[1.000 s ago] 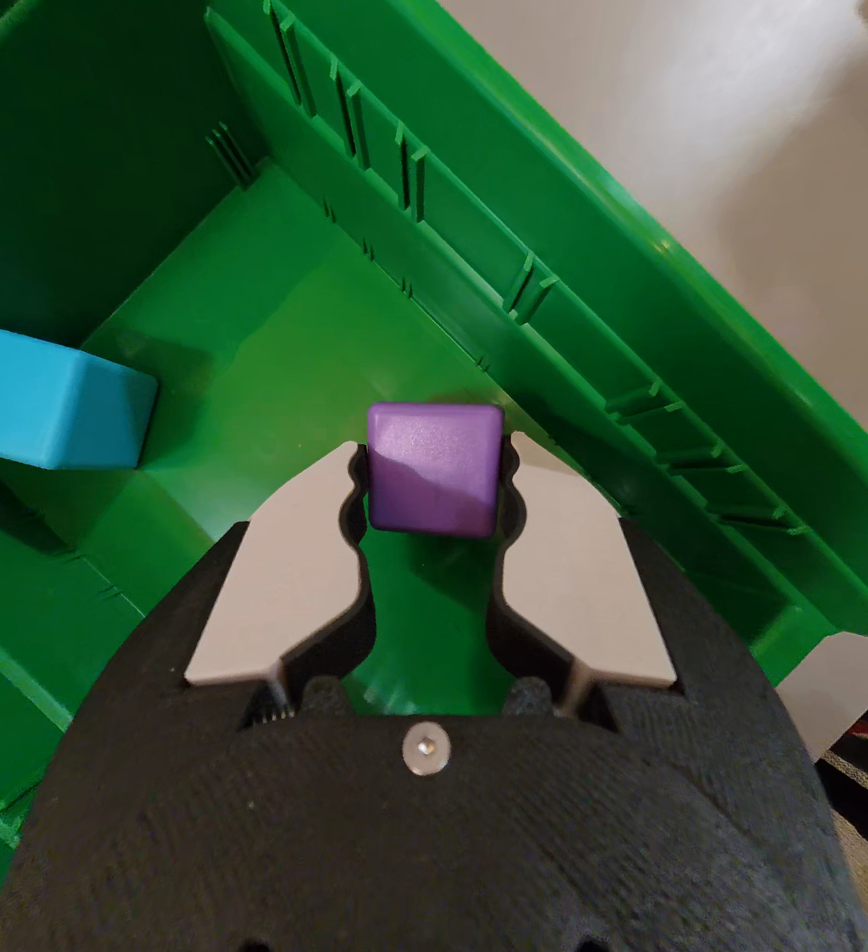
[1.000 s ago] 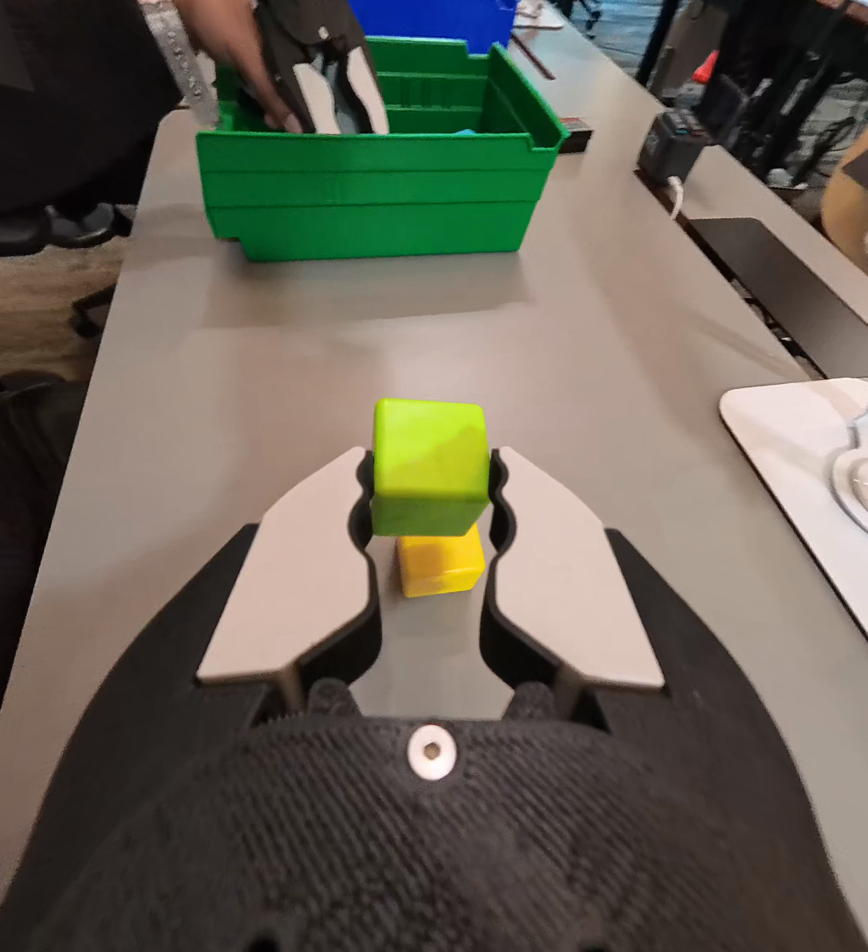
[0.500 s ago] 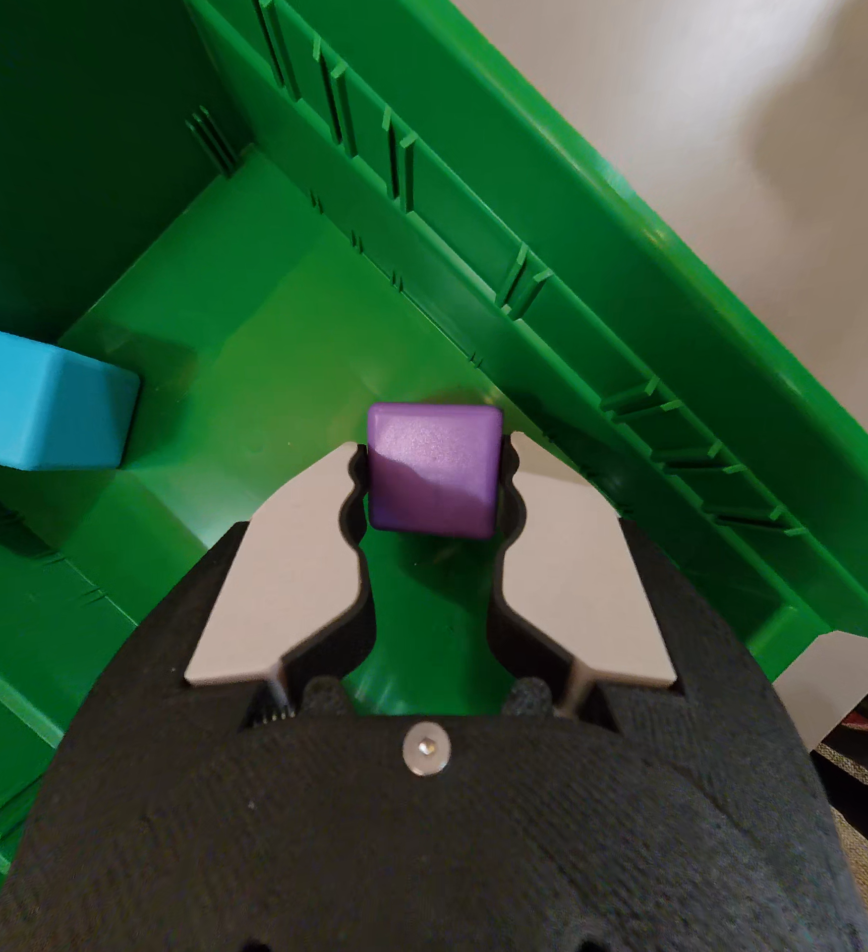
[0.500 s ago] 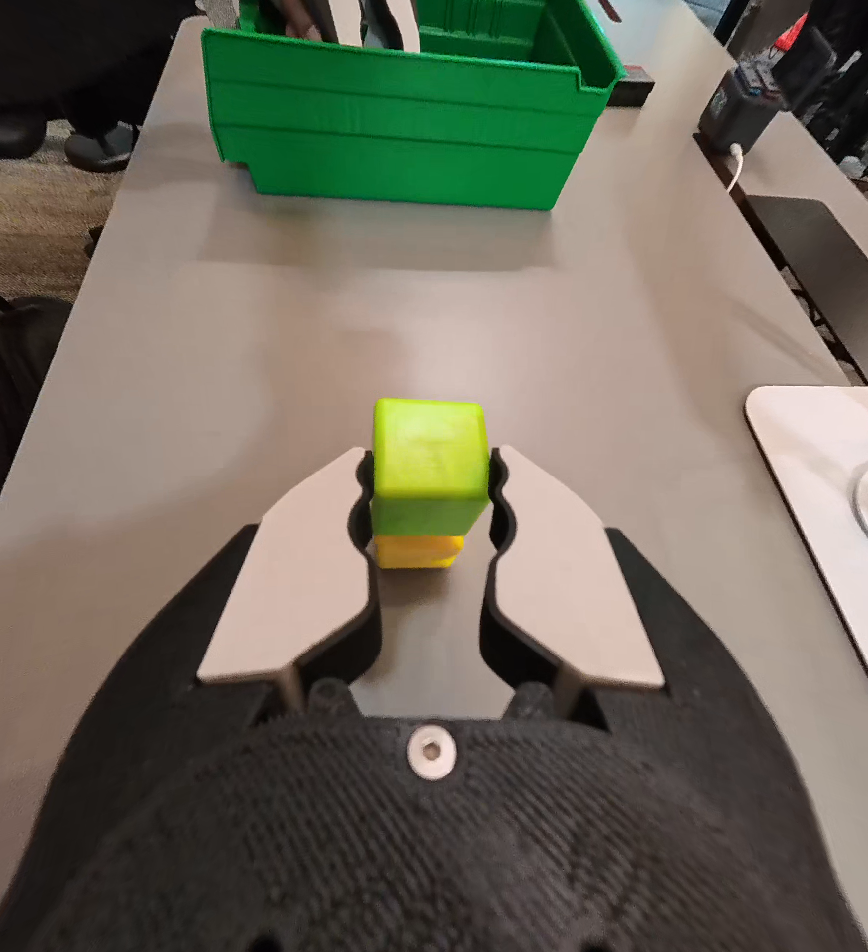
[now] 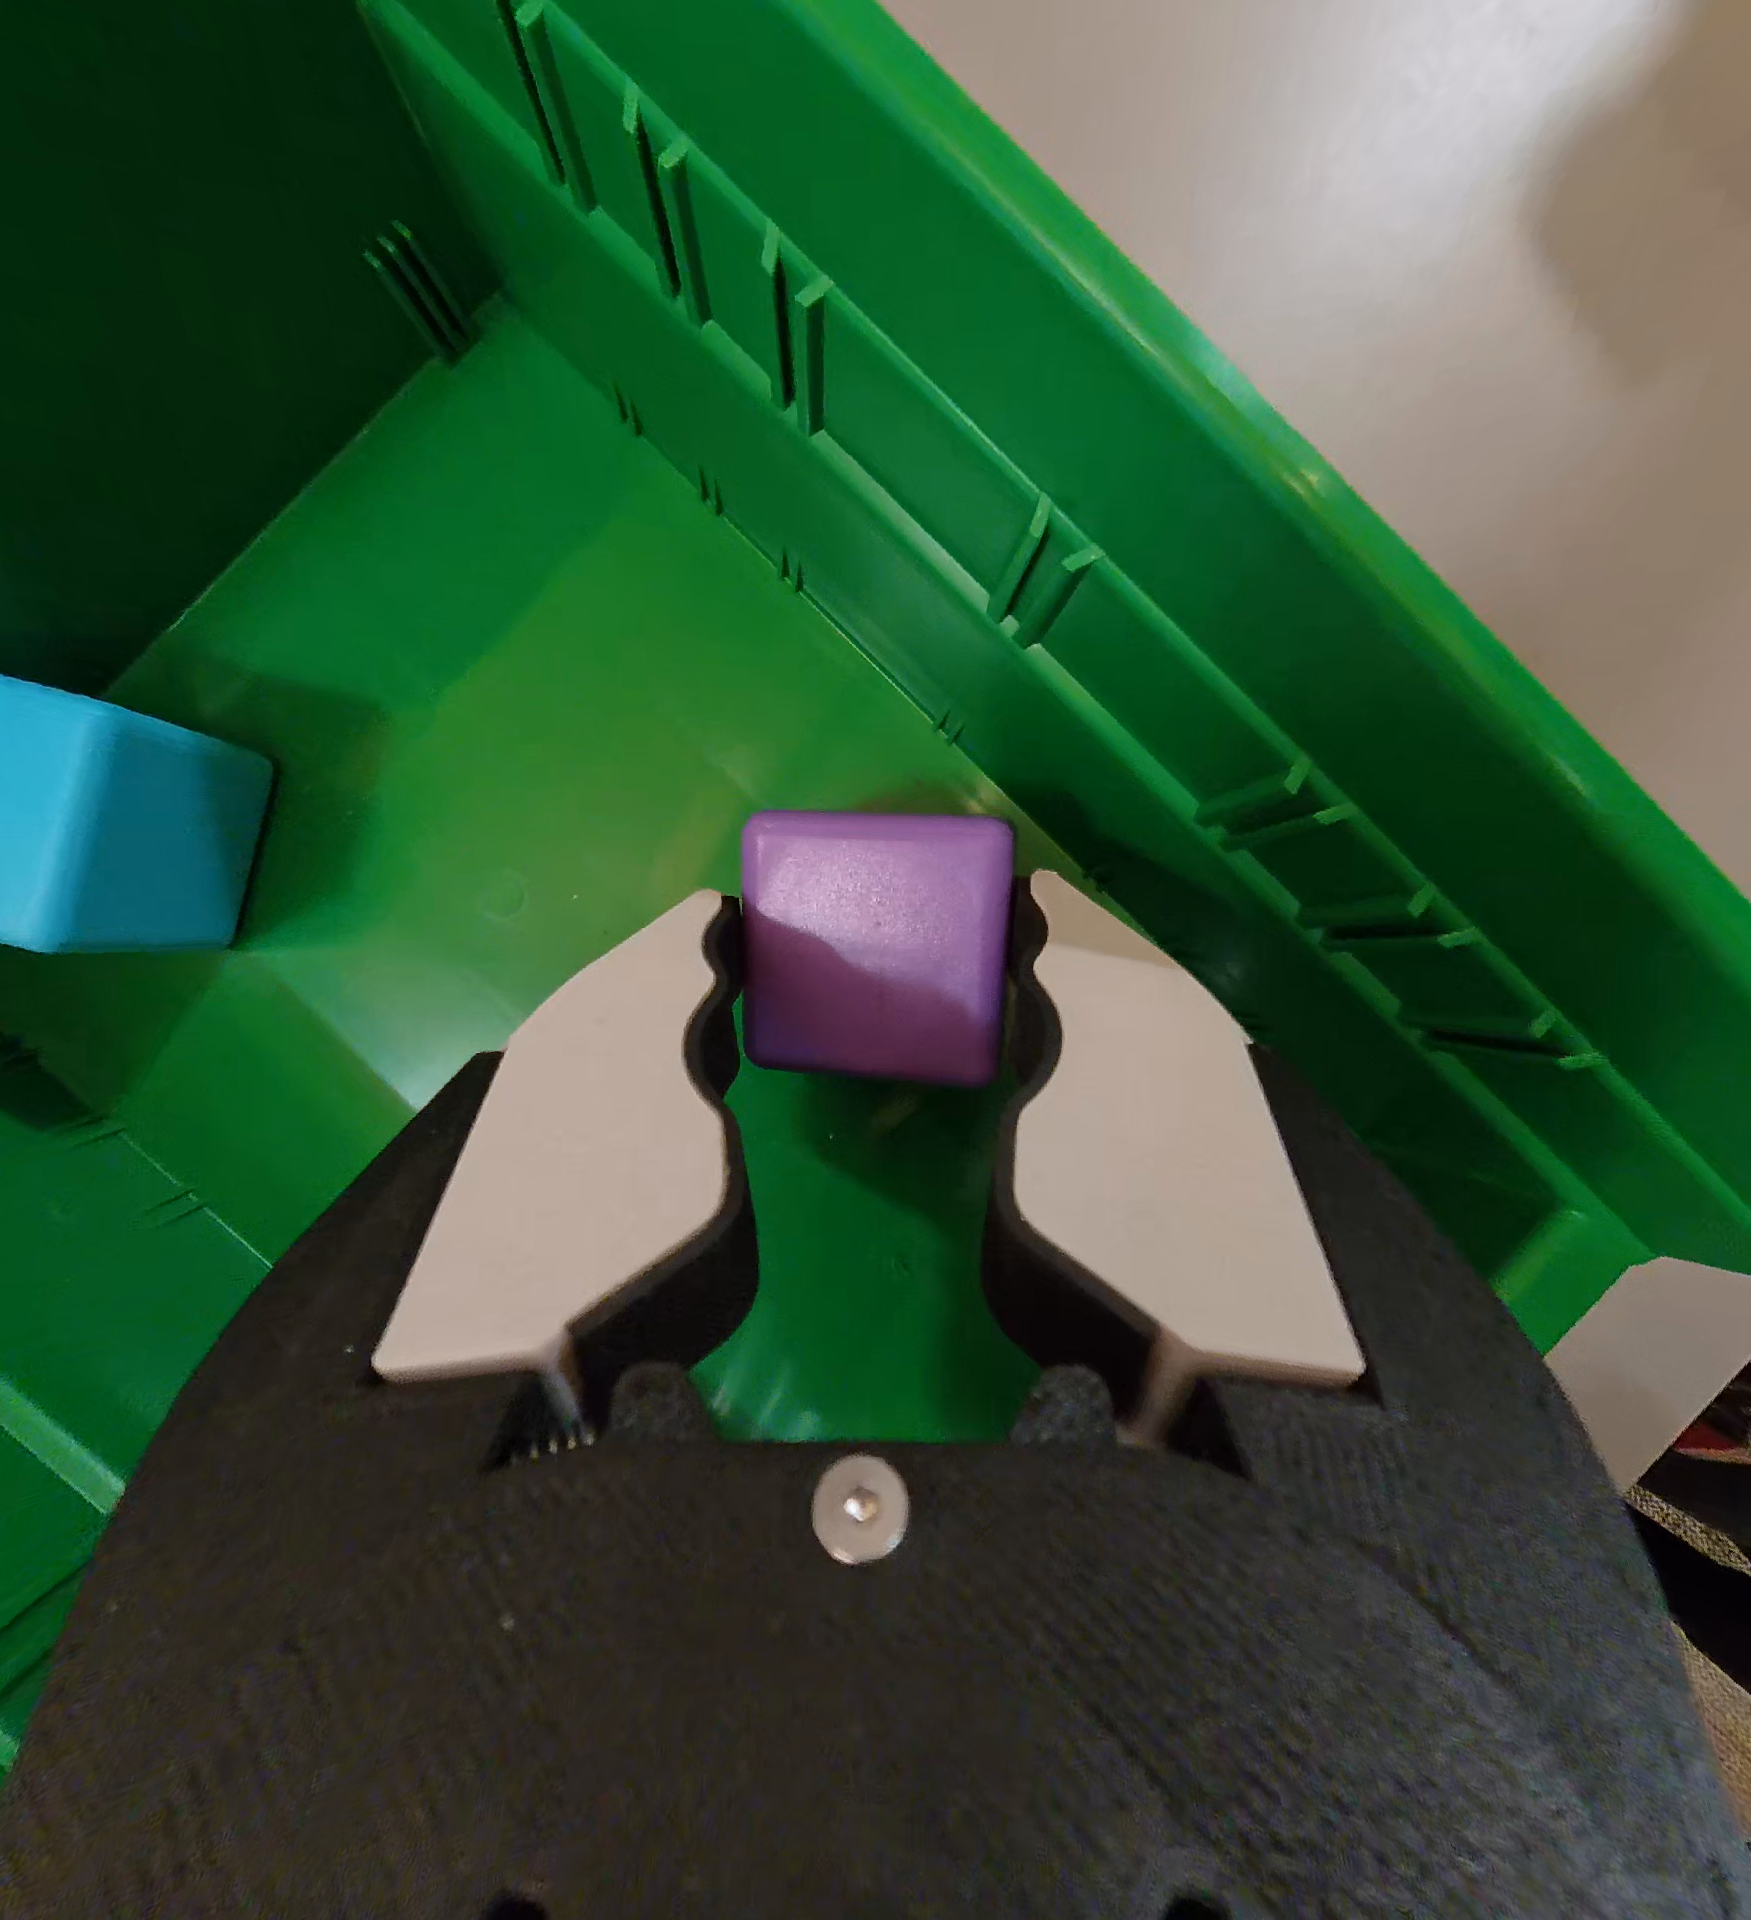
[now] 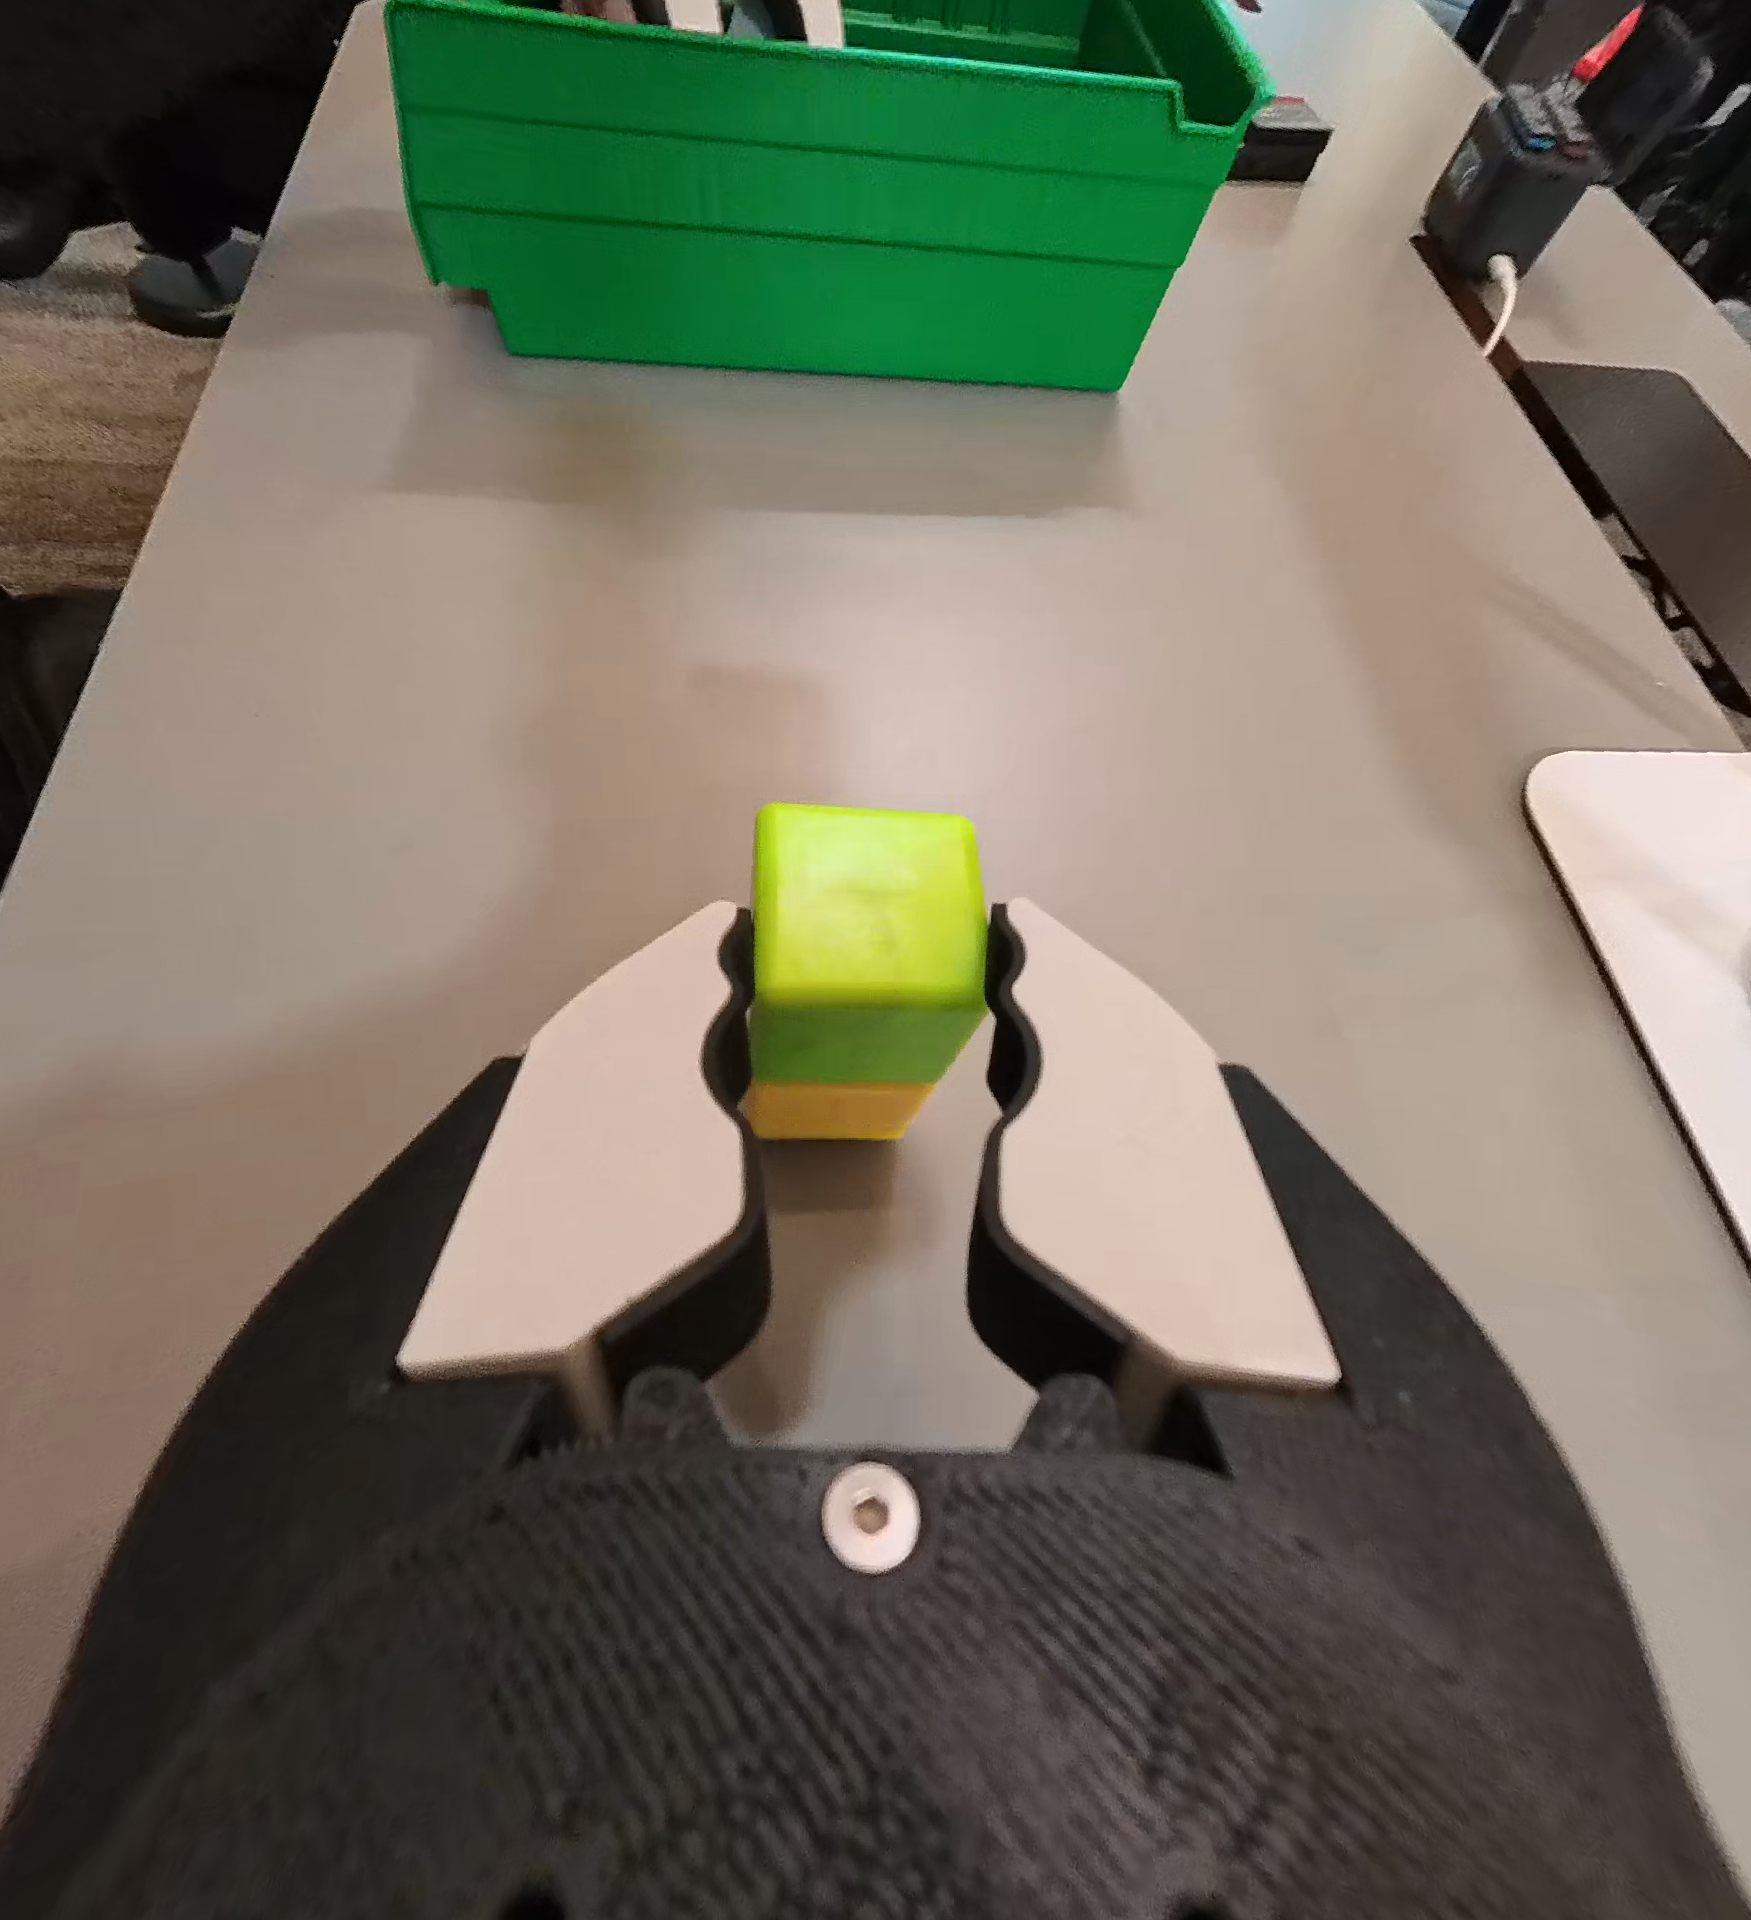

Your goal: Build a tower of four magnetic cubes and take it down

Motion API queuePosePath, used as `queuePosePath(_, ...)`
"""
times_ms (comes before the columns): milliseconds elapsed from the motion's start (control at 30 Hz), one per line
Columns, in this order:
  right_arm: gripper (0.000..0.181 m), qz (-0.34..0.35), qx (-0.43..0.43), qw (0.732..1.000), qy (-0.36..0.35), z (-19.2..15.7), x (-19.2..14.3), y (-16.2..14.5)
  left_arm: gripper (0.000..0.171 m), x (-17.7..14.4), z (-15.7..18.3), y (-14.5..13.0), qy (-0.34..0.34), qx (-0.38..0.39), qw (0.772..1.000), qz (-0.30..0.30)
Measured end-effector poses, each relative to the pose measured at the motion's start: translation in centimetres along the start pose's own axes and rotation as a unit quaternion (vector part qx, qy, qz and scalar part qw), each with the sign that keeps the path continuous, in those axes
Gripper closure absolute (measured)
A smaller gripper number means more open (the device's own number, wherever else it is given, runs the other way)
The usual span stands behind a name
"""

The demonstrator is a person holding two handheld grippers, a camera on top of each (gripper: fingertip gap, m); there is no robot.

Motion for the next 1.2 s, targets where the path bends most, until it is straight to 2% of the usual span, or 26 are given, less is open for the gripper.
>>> queuePosePath(400,0.137,0.003,-0.005,1.000,-0.008,-0.3,0.2,-0.3,0.119,0.4,0.0,-0.1,-0.006,-0.002,1.000,-0.010)
queuePosePath(633,0.135,-0.005,-0.028,0.999,-0.046,-0.9,0.3,-0.4,0.119,0.4,0.0,-0.2,-0.010,-0.005,1.000,-0.010)
queuePosePath(733,0.130,-0.003,-0.027,0.998,-0.053,-1.0,0.2,-0.2,0.119,0.4,0.0,-0.2,-0.010,-0.005,1.000,-0.010)
queuePosePath(867,0.113,0.005,-0.003,0.999,-0.051,-0.9,-0.2,0.4,0.119,0.5,0.0,-0.2,-0.011,-0.005,1.000,-0.011)
queuePosePath(933,0.110,0.027,0.004,0.998,-0.059,-0.9,-0.5,1.0,0.119,0.3,0.0,-0.1,-0.003,0.005,1.000,-0.009)
queuePosePath(1033,0.111,0.074,0.014,0.994,-0.074,-1.0,-1.2,2.3,0.119,-0.9,-0.1,0.2,0.009,0.011,1.000,0.022)
queuePosePath(1200,0.112,0.131,0.013,0.987,-0.093,-1.8,-1.7,4.7,0.120,-5.5,0.3,1.7,0.025,0.018,0.989,0.146)
Point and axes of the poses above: each gripper's, where its closed fingertips meet, x out along the fingers, y out of its top, z = x × y across the jaws, the point moved 10 cm from there along -x, back along the fingers, and after that the axes turned 3 degrees about x, right-handed, at the moved point
